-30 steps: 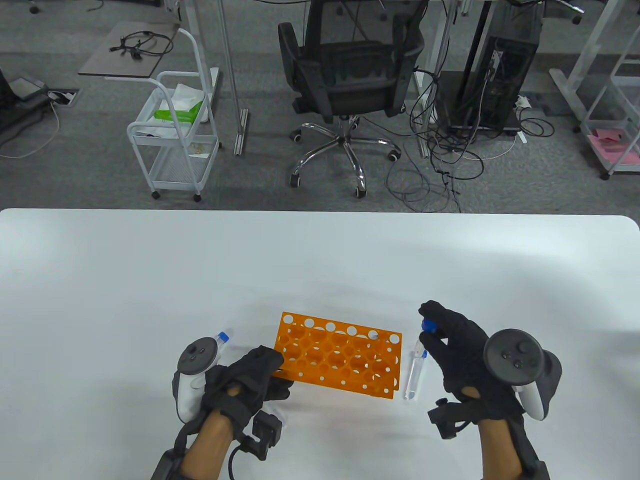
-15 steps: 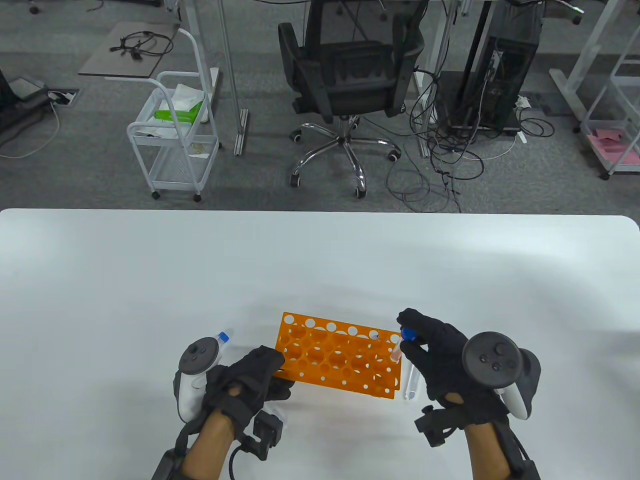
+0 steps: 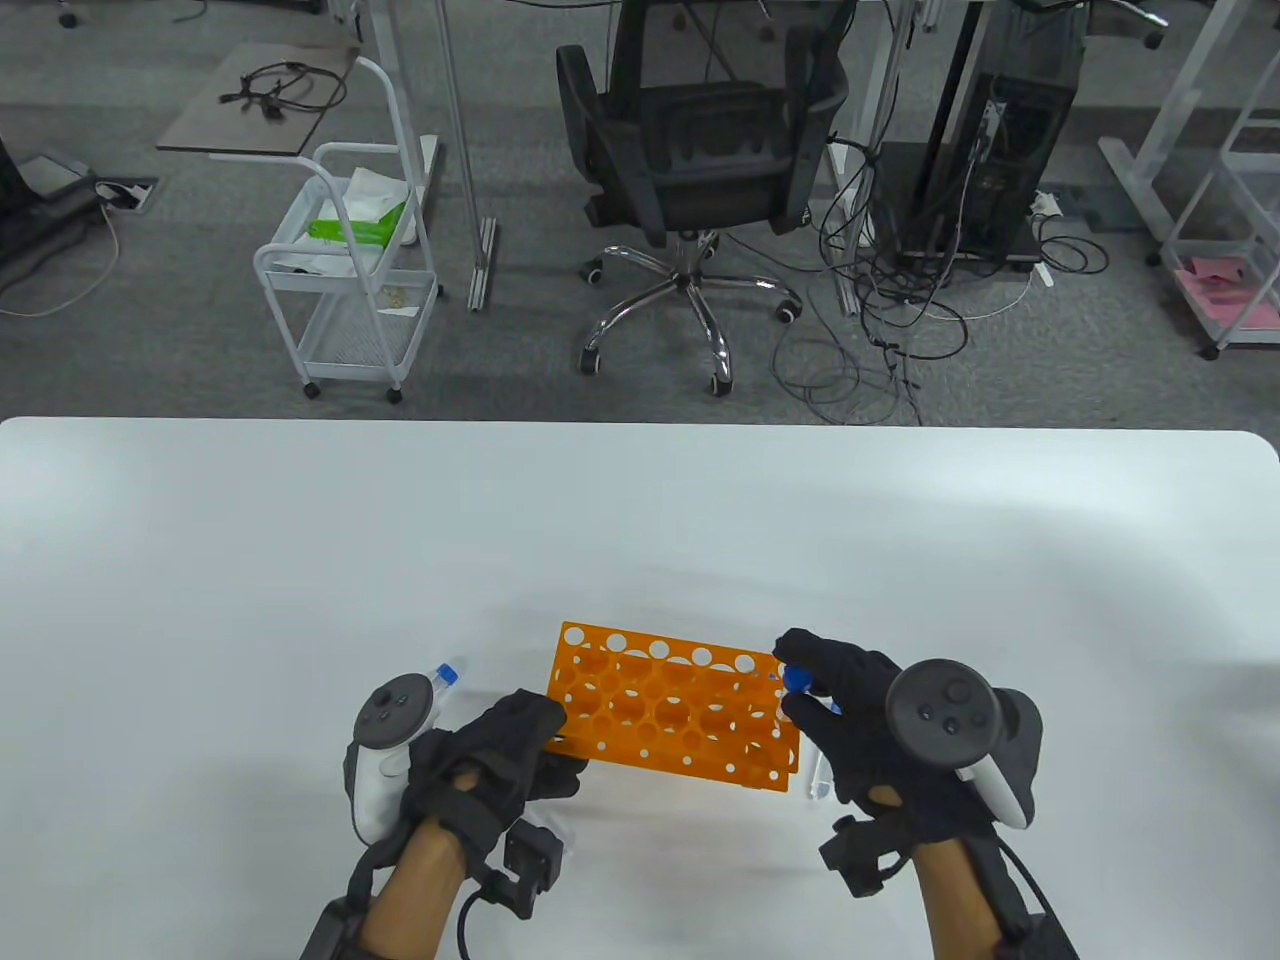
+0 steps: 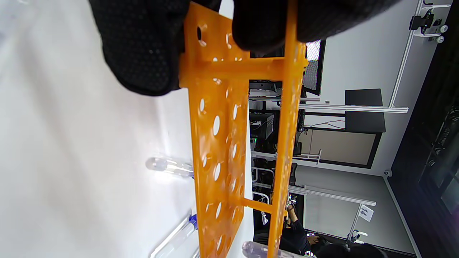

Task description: Insert test tubes into test tube rack (6 test tubes)

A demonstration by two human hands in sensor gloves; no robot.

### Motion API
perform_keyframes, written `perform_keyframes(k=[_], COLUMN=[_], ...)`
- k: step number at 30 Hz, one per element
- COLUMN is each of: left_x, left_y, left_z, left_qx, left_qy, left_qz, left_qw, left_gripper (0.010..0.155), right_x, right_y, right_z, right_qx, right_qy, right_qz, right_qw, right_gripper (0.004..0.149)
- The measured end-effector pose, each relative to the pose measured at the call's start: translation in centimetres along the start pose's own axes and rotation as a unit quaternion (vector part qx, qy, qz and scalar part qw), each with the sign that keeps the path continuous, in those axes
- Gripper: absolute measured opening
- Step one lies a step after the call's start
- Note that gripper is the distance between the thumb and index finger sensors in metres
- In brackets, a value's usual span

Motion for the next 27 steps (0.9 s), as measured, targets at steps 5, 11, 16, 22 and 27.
perform_keyframes(k=[5, 11, 16, 22, 27], left_x=[0.0, -0.1, -0.1, -0.1, -0.1], left_y=[0.0, 0.1, 0.1, 0.1, 0.1], left_z=[0.0, -0.2, -0.3, -0.3, -0.4], left_qx=[-0.001, -0.005, -0.005, -0.005, -0.005], left_qy=[0.000, -0.001, 0.001, 0.001, 0.001], left_qz=[0.000, 0.004, 0.003, 0.004, 0.005], left_qw=[1.000, 1.000, 1.000, 1.000, 1.000], left_gripper=[0.042, 0.042, 0.042, 0.042, 0.042], right_x=[0.2, 0.1, 0.2, 0.2, 0.3], right_y=[-0.1, 0.0, 0.0, -1.2, -3.8], right_z=[-0.4, -0.4, -0.4, 0.3, 1.0], right_qx=[-0.010, -0.013, -0.017, 0.018, 0.076], right_qy=[0.008, 0.011, 0.015, 0.018, 0.005], right_qz=[-0.001, -0.002, -0.003, -0.002, -0.031], right_qw=[1.000, 1.000, 1.000, 1.000, 0.997], right_gripper=[0.057, 0.057, 0.058, 0.067, 0.069])
Point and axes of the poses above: the tracker on the back of each hand, its own y axis roughly to the thumb side, its own x axis roughly from the wrist to the fingertips, z = x × y, the point moved 1 cm from there along x, roughly from the wrist to the fingertips, and after that the axes turned 15 degrees about -x, right-handed, at the moved point
